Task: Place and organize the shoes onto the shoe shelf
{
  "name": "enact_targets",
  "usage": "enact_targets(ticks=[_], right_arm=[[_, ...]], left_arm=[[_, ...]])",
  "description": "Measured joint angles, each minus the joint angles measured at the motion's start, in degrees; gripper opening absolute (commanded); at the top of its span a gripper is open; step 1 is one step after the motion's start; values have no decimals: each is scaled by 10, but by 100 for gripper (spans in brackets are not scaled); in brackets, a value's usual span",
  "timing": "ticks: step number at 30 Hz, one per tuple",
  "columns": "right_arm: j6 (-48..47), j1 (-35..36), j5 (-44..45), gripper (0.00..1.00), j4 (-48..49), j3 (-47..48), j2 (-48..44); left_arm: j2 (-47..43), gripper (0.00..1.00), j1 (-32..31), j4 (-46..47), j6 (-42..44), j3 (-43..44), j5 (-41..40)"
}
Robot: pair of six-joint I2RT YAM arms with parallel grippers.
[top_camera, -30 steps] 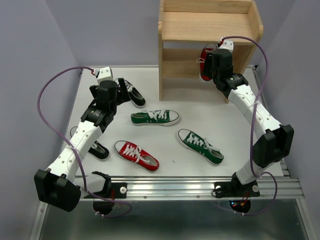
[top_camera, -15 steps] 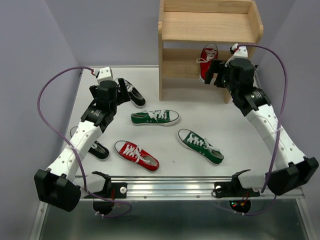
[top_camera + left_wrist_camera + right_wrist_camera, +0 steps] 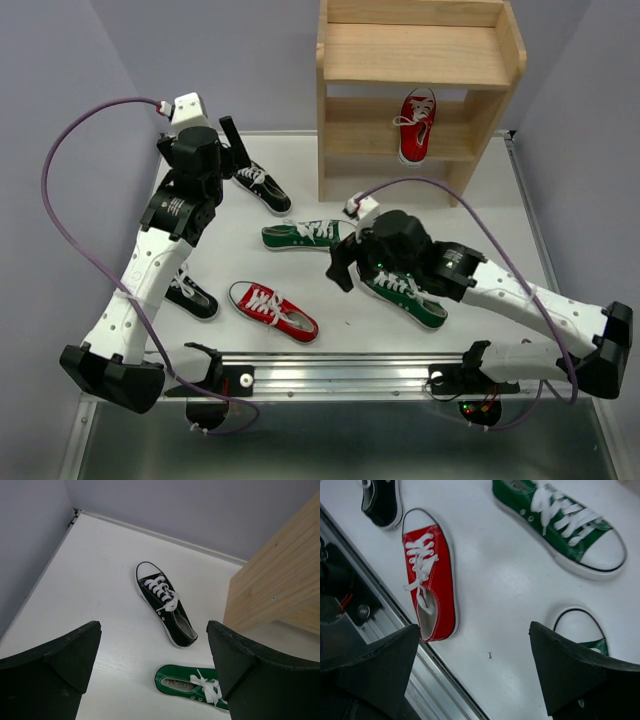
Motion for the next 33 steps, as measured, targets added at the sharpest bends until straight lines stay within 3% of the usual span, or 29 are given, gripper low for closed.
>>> enact_targets(ticks=[3,9,18,21,27,30,31,33], right_arm=[[2,69,12,96,5,-9,50],[8,144,14,96,29,-37,111],[15,185,9,95,104,-38,215],[14,185,13,88,119,-38,254],[21,191,20,60,138,-38,323],[24,199,29,25,143,-36,327],[30,201,37,3,143,-36,327],[34,200,51,1,144,-36,322]], left_arm=[[-3,99,0,-4,2,14,-20],[-5,99,15,-38,-7,15,-29],[-8,99,20,-50,-14,13,-24],[-13,99,20,-50,-14,10,-24],[-17,99,20,-45,-14,1,-21],[-17,99,20,-45,-14,-6,-18],[-17,99,20,-44,-14,-8,-17],[-17,99,20,-44,-14,-9,-14]])
